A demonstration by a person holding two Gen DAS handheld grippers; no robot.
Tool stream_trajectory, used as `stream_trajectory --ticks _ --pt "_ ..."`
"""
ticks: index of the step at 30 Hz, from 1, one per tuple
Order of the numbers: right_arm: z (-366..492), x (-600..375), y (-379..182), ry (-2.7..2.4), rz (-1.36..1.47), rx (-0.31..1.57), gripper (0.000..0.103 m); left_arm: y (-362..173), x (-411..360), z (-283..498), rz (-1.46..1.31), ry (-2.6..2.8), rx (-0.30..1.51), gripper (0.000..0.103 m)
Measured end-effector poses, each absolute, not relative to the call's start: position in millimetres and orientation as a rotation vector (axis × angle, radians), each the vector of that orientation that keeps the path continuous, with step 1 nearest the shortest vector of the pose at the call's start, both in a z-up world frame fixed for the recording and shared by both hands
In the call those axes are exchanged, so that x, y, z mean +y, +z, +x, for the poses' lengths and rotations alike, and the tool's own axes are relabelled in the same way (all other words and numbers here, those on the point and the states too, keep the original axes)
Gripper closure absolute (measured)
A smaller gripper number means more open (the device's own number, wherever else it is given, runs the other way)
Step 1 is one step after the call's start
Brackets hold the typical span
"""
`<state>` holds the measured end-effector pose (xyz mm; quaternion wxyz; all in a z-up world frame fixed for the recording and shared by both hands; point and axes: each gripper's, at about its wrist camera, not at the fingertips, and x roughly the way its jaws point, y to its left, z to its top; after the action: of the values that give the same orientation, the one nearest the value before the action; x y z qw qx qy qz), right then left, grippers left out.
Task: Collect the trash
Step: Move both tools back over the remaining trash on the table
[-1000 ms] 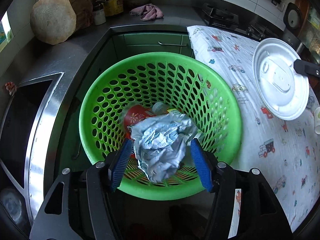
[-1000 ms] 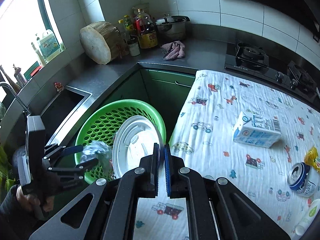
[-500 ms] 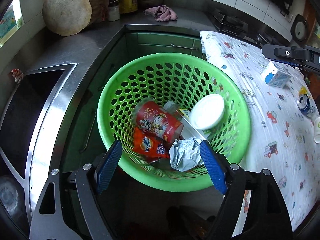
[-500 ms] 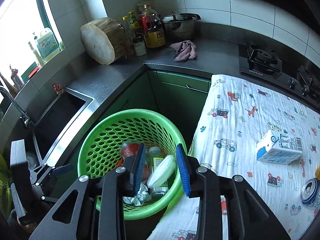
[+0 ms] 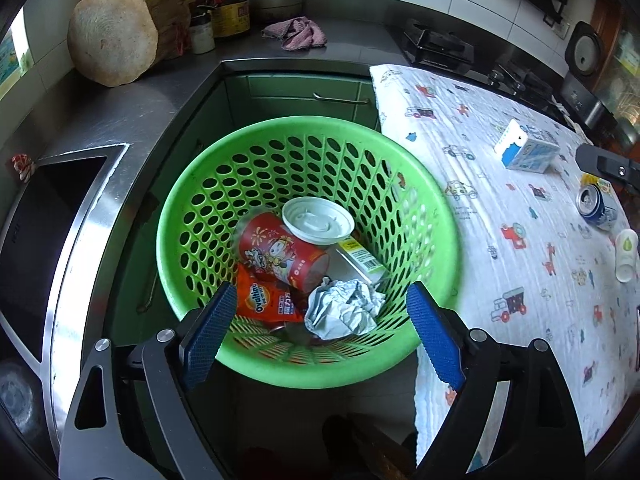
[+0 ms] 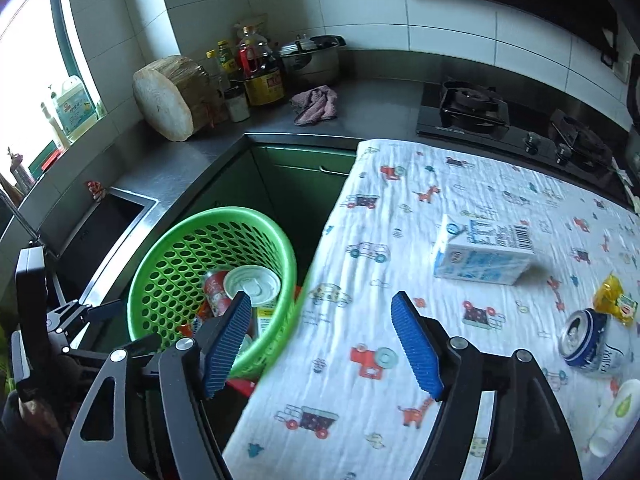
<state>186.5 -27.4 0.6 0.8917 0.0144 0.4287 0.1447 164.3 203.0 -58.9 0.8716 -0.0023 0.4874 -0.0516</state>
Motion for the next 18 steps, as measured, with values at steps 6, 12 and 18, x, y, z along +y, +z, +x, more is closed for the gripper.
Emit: stream_trajectory --ticks 6,12,18 --pt "171 -96 -7 0.185 0.0 0.913 0.023 -59 170 166 0.02 -0.156 1.026 0.015" --pt "159 -163 -17 0.085 -0.08 0.958 0.022 -59 146 167 0.042 -0.178 1.031 0.013" --pt "140 -238 -25 -0.036 0.009 0.98 0.021 -59 129 172 0.046 -0.191 1.035 0.013"
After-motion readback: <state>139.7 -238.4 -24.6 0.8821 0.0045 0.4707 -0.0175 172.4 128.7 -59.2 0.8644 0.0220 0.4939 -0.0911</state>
